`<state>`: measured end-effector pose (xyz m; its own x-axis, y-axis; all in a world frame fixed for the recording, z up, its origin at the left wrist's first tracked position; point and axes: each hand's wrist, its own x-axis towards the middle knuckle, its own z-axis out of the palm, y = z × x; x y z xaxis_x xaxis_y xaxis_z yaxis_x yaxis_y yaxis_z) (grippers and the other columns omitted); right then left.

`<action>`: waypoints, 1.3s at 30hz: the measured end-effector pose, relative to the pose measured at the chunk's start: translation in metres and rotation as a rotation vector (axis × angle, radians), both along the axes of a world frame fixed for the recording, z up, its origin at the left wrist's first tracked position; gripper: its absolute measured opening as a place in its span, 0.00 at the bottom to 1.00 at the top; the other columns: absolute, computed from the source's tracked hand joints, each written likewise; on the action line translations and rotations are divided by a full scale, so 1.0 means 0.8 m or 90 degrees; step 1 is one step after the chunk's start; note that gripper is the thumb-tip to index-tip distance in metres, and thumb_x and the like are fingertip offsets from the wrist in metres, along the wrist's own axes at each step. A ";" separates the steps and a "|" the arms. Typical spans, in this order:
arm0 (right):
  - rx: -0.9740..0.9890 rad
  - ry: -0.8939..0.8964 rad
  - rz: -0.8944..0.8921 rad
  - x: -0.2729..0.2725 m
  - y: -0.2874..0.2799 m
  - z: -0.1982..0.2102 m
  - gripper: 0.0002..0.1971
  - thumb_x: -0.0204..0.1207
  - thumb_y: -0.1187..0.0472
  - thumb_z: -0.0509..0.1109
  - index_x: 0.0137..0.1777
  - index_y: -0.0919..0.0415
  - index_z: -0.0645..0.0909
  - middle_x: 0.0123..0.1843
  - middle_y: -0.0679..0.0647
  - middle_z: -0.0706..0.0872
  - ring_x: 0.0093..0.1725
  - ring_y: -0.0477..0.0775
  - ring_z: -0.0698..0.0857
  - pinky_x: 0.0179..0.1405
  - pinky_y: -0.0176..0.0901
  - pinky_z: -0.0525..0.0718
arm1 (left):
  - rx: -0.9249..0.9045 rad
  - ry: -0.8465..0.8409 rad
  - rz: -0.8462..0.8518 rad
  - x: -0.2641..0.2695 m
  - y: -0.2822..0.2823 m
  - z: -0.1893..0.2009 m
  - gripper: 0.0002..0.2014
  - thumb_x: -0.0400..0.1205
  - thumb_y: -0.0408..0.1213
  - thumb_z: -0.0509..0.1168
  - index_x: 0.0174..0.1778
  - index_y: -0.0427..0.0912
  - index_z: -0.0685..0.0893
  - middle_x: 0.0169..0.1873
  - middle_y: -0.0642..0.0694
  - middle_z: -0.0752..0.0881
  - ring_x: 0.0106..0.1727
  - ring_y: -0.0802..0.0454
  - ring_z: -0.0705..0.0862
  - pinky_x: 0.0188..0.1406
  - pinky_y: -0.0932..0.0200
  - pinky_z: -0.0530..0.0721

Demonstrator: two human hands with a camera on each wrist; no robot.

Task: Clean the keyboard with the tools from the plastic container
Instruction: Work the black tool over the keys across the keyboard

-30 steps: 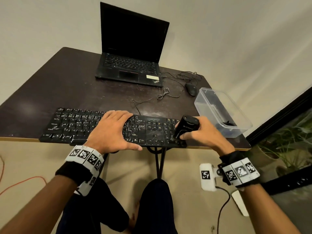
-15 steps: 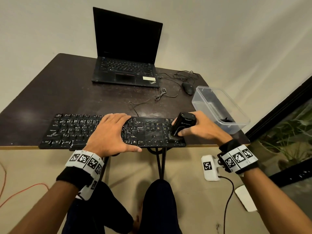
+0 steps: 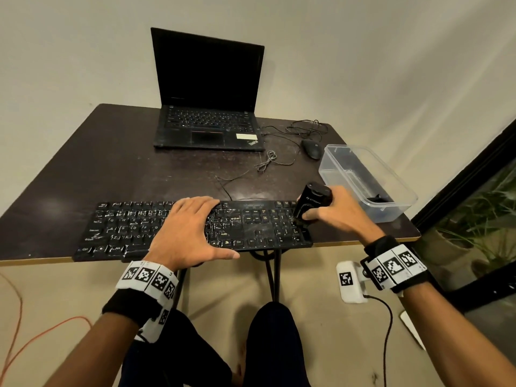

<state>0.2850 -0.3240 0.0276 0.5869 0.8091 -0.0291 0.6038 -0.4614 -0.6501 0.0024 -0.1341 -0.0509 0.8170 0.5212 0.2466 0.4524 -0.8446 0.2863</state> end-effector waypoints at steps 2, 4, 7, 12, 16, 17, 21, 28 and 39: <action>0.007 0.006 -0.005 0.000 -0.006 -0.004 0.16 0.65 0.57 0.86 0.51 0.58 0.90 0.47 0.53 0.95 0.53 0.59 0.92 0.60 0.60 0.90 | 0.001 0.002 0.000 0.000 0.001 -0.001 0.68 0.56 0.93 0.59 0.85 0.46 0.71 0.81 0.50 0.75 0.82 0.49 0.71 0.89 0.44 0.58; 0.019 -0.018 -0.032 0.003 -0.012 -0.009 0.13 0.66 0.55 0.86 0.47 0.55 0.89 0.44 0.51 0.94 0.50 0.58 0.92 0.54 0.57 0.90 | 0.002 0.001 0.001 0.001 0.000 0.000 0.68 0.57 0.92 0.60 0.85 0.46 0.71 0.81 0.50 0.75 0.82 0.50 0.70 0.90 0.45 0.57; 0.027 -0.068 -0.047 -0.005 -0.016 -0.010 0.10 0.69 0.56 0.85 0.43 0.54 0.86 0.40 0.46 0.91 0.46 0.53 0.89 0.42 0.47 0.83 | 0.003 -0.009 0.001 0.001 -0.001 0.001 0.67 0.57 0.91 0.63 0.84 0.46 0.72 0.80 0.50 0.76 0.82 0.50 0.71 0.90 0.46 0.57; 0.025 -0.067 -0.022 -0.018 -0.016 -0.008 0.11 0.69 0.58 0.85 0.44 0.59 0.87 0.40 0.51 0.92 0.46 0.58 0.90 0.48 0.56 0.89 | 0.002 -0.010 0.003 0.000 -0.002 0.002 0.67 0.57 0.91 0.63 0.84 0.46 0.72 0.81 0.50 0.75 0.82 0.50 0.70 0.90 0.49 0.55; 0.039 -0.086 -0.029 -0.016 -0.018 -0.008 0.09 0.69 0.61 0.85 0.42 0.59 0.87 0.38 0.50 0.91 0.45 0.60 0.89 0.43 0.49 0.88 | 0.003 -0.008 0.003 0.000 -0.003 0.002 0.67 0.57 0.91 0.62 0.85 0.46 0.71 0.81 0.50 0.75 0.82 0.50 0.70 0.90 0.49 0.55; 0.037 -0.102 -0.041 -0.015 -0.018 -0.006 0.08 0.70 0.62 0.84 0.42 0.58 0.86 0.36 0.48 0.89 0.44 0.58 0.88 0.39 0.44 0.85 | 0.004 -0.008 0.004 0.000 -0.002 0.002 0.67 0.57 0.91 0.62 0.85 0.46 0.71 0.81 0.50 0.75 0.82 0.50 0.70 0.90 0.49 0.56; -0.014 -0.030 0.044 -0.019 -0.018 -0.002 0.17 0.61 0.49 0.83 0.48 0.53 0.90 0.42 0.48 0.94 0.48 0.55 0.92 0.53 0.57 0.91 | 0.004 -0.013 0.006 -0.001 -0.001 0.002 0.67 0.57 0.91 0.62 0.85 0.47 0.71 0.81 0.51 0.75 0.82 0.50 0.70 0.89 0.50 0.55; -0.020 -0.047 0.007 -0.021 -0.017 -0.003 0.15 0.61 0.52 0.84 0.47 0.54 0.90 0.41 0.48 0.94 0.47 0.55 0.92 0.53 0.60 0.91 | 0.002 -0.010 0.003 -0.001 -0.001 0.002 0.67 0.58 0.92 0.61 0.85 0.48 0.70 0.81 0.52 0.74 0.83 0.51 0.69 0.90 0.49 0.55; 0.040 -0.040 -0.042 -0.022 -0.028 -0.011 0.10 0.66 0.60 0.86 0.44 0.57 0.88 0.37 0.48 0.92 0.43 0.56 0.91 0.44 0.51 0.88 | -0.002 -0.018 0.000 -0.001 0.000 -0.002 0.66 0.58 0.91 0.62 0.85 0.49 0.70 0.81 0.53 0.73 0.83 0.52 0.69 0.90 0.50 0.52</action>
